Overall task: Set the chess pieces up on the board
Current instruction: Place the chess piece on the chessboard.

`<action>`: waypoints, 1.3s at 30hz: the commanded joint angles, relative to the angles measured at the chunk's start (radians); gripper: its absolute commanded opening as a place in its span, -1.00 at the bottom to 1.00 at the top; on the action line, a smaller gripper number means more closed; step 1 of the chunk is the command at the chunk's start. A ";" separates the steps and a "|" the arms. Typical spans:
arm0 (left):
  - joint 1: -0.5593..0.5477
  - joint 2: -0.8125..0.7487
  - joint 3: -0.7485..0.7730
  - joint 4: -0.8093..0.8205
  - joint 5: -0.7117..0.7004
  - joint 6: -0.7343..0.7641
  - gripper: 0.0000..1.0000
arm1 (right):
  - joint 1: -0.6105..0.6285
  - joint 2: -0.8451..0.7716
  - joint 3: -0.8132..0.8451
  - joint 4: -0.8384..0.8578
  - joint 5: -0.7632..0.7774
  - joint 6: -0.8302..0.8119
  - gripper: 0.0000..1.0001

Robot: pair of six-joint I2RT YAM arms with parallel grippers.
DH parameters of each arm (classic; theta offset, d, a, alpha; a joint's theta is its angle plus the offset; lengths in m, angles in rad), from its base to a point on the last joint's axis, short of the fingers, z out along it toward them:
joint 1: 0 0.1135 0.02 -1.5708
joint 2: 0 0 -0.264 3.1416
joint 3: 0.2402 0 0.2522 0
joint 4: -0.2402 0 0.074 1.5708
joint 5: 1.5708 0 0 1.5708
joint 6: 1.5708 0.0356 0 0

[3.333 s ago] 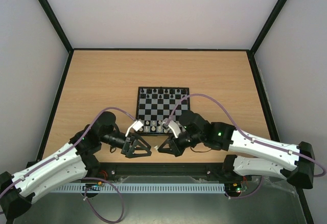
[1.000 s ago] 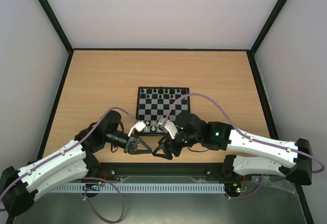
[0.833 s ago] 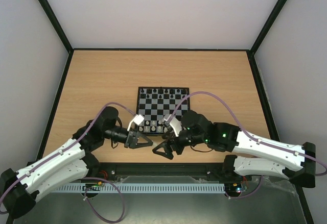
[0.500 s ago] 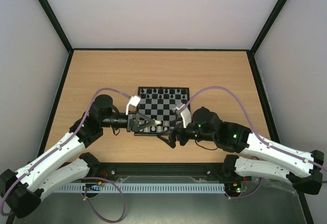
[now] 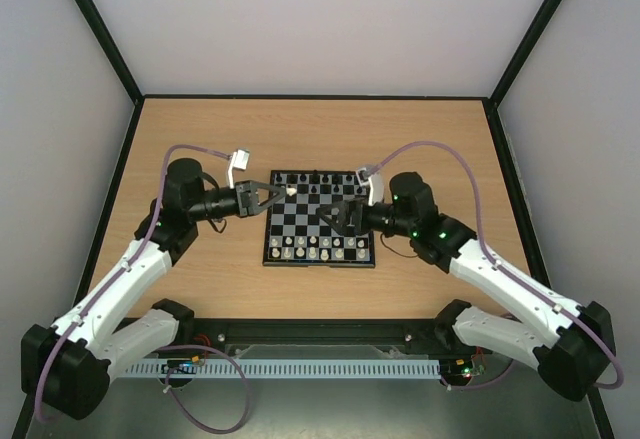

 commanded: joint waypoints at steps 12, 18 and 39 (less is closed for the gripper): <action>0.005 0.023 0.027 0.009 0.056 0.013 -0.82 | -0.004 -0.067 -0.353 0.237 -0.162 0.110 0.97; 0.006 0.060 0.018 0.009 0.045 0.018 -0.82 | -0.005 -0.033 -0.331 0.176 -0.120 0.075 0.97; 0.005 0.134 0.032 -0.022 0.037 0.021 -0.82 | -0.004 0.098 -0.315 0.253 -0.177 0.119 0.97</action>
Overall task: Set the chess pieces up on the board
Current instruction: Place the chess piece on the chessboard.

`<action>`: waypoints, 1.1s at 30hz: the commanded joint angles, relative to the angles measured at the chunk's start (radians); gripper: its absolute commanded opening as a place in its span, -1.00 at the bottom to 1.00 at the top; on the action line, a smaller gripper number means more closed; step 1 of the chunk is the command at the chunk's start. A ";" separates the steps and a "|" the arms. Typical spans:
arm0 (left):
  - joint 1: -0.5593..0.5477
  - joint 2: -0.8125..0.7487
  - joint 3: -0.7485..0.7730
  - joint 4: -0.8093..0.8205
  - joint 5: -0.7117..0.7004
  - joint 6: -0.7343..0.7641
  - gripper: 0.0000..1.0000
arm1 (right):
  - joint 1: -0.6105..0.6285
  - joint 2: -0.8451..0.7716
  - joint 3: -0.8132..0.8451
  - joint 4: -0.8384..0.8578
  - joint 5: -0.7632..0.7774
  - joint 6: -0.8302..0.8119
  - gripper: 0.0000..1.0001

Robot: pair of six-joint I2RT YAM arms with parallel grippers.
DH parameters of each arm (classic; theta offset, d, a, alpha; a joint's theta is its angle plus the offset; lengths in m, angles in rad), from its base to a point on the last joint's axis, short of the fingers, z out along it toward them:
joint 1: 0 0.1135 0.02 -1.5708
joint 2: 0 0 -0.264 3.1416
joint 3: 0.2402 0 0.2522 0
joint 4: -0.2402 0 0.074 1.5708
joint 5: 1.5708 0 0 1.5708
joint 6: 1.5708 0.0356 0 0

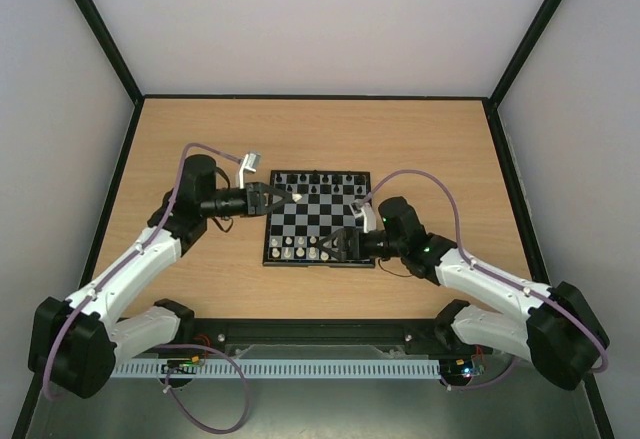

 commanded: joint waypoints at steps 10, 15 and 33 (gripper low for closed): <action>-0.016 -0.006 0.077 -0.053 0.012 -0.016 -0.82 | -0.005 -0.045 -0.030 0.086 -0.038 0.027 0.97; -0.053 -0.114 0.025 0.042 0.042 -0.093 -0.79 | -0.005 -0.250 0.022 0.000 -0.069 0.035 0.97; -0.096 -0.207 -0.117 0.234 0.033 -0.283 -0.78 | -0.005 -0.119 0.100 0.405 -0.199 0.266 -0.05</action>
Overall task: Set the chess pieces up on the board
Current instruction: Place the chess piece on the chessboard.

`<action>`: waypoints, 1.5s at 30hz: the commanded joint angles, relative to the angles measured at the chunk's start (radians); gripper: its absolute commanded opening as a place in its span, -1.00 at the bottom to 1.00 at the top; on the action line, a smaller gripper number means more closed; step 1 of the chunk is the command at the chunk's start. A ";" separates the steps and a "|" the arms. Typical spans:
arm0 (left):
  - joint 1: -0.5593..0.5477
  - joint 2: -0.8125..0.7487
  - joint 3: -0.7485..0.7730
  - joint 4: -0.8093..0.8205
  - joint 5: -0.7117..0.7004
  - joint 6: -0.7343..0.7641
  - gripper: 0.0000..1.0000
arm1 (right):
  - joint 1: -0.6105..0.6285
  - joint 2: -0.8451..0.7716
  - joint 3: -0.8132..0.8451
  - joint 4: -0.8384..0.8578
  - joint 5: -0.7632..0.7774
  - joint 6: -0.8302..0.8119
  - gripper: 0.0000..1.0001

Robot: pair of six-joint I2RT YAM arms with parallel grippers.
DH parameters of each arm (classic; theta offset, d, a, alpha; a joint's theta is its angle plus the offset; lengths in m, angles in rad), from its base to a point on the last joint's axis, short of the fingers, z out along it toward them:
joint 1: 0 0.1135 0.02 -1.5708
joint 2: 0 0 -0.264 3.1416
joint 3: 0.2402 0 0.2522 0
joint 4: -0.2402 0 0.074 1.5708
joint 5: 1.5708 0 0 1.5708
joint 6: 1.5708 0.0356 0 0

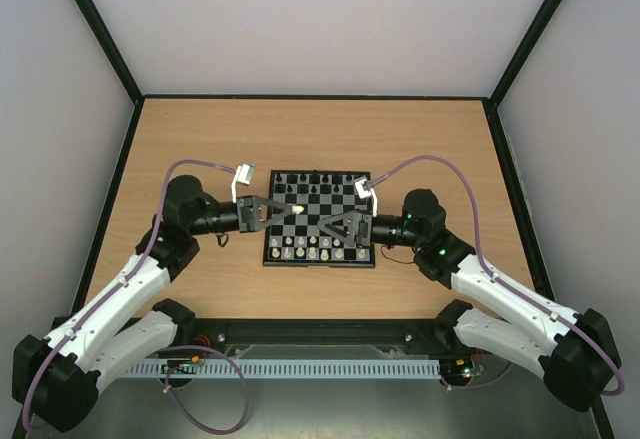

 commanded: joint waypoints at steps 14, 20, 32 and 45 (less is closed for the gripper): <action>-0.020 0.018 -0.098 0.265 -0.012 -0.228 -0.77 | -0.004 0.148 0.083 0.311 -0.072 0.143 -0.34; -0.029 0.036 -0.107 0.315 -0.020 -0.265 -0.76 | -0.005 0.148 0.087 0.314 -0.091 0.145 -0.40; -0.054 0.067 -0.117 0.377 -0.030 -0.317 -0.76 | -0.004 0.165 0.095 0.297 -0.106 0.126 -0.43; -0.052 0.068 -0.110 0.344 -0.038 -0.301 -0.76 | -0.004 0.109 0.085 0.165 -0.054 0.048 -0.30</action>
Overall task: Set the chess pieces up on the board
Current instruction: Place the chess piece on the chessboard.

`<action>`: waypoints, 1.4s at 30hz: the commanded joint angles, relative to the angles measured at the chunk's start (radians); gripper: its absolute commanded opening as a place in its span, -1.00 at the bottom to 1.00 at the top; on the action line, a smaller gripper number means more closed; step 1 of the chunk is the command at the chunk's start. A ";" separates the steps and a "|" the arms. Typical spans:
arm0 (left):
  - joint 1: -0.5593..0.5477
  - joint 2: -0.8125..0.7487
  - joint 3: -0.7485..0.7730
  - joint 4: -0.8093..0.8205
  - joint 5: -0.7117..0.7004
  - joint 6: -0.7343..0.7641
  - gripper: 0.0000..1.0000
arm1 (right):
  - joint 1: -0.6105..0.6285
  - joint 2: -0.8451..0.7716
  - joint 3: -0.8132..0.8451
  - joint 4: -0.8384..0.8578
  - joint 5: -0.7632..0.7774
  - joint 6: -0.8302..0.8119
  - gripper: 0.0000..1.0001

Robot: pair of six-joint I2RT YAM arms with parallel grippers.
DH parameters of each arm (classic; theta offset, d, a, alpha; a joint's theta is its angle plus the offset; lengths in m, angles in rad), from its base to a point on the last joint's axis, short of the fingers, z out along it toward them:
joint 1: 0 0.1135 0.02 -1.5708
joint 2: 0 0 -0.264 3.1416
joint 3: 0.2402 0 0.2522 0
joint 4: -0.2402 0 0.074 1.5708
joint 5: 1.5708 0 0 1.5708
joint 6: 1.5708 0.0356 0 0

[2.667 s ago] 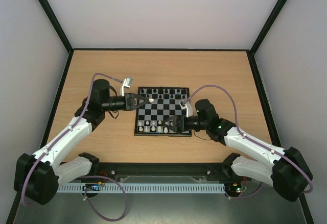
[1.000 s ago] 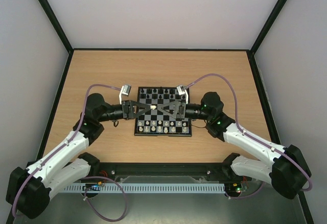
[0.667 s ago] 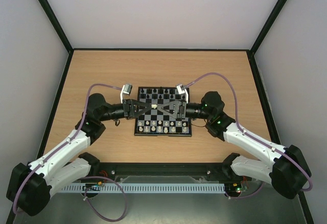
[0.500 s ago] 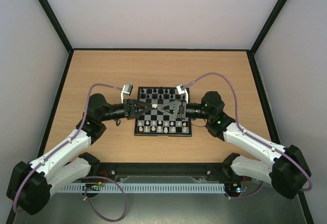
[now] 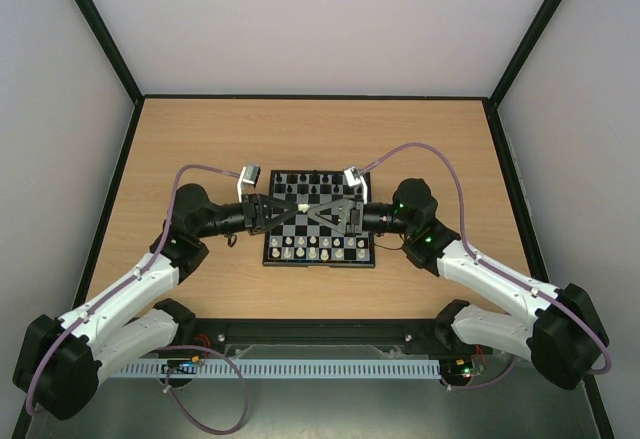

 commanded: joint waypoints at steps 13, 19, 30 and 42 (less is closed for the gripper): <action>-0.006 0.001 -0.021 0.087 0.028 -0.063 -0.75 | -0.004 0.013 0.038 -0.008 0.021 -0.040 -0.21; -0.006 0.003 -0.030 0.093 0.038 -0.074 -0.74 | -0.004 0.030 0.052 0.015 0.010 -0.031 -0.24; -0.006 0.012 -0.037 0.105 0.038 -0.076 -0.74 | -0.004 0.064 0.066 0.048 -0.022 -0.014 -0.37; -0.006 0.024 -0.039 0.113 0.033 -0.076 -0.74 | -0.003 0.061 0.051 0.053 -0.036 -0.012 -0.57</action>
